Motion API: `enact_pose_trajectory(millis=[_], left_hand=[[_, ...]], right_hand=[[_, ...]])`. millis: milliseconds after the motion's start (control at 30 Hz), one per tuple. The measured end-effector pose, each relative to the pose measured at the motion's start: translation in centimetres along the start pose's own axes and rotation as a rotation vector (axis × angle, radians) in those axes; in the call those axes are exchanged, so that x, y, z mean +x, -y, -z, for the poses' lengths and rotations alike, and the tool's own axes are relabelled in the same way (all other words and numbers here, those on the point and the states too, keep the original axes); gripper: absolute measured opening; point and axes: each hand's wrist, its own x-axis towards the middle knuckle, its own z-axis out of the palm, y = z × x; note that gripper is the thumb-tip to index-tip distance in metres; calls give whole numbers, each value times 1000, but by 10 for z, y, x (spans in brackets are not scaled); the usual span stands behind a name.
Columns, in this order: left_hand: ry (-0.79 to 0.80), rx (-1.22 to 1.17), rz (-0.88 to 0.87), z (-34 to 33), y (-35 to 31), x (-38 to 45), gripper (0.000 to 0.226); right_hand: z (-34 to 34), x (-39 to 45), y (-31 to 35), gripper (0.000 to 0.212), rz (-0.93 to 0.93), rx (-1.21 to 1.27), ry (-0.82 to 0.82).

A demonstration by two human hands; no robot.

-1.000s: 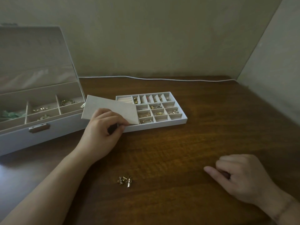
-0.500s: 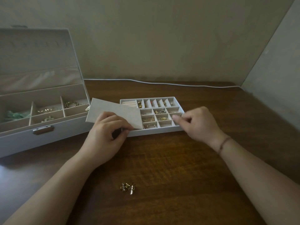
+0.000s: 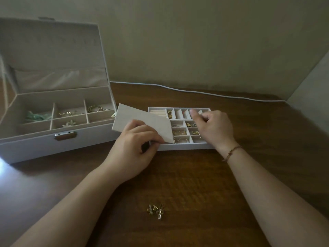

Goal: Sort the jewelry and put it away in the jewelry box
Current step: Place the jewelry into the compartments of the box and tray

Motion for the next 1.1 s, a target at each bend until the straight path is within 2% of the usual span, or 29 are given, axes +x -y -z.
enact_pose_trajectory(millis=[67,167,233,300,367,433,500,567,667,767,900,967,1100], left_hand=[[-2,5,-3,1,1,-1,16],[-6,2,-14,1,0,-1,16],[-12,0,-18,1,1,-1,16],[-16,-3,-18,1,1,-1,16],[-23,3,-25,0,1,-1,15],[-38,14,-36,0,1,-1,14],[-37,18,-34,0,0,-1,15],[-28,14,-29,1,0,-1,16],[-24,11,-13,1,-1,-1,16],[-28,15,-21,1,-2,-1,16],[-37,9,-29,1,-3,0,17],[-53,3,-41,0,-3,0,16],[-118,30,-93,0,-8,0,14]], right_hand=[[1,-3,0,62,-20,64,25],[16,-5,6,57,-92,324,-42],[34,-9,19,50,-19,368,-54],[50,-21,43,38,120,320,138],[57,-47,67,27,251,196,453],[56,-78,84,35,401,20,737],[50,-104,95,48,560,-80,906],[43,-119,103,43,690,-106,971],[41,-122,104,23,697,-30,964],[44,-119,95,15,646,-82,915],[61,-97,64,8,475,-109,838],[75,-80,42,7,325,39,677],[80,-54,-1,9,49,281,163]])
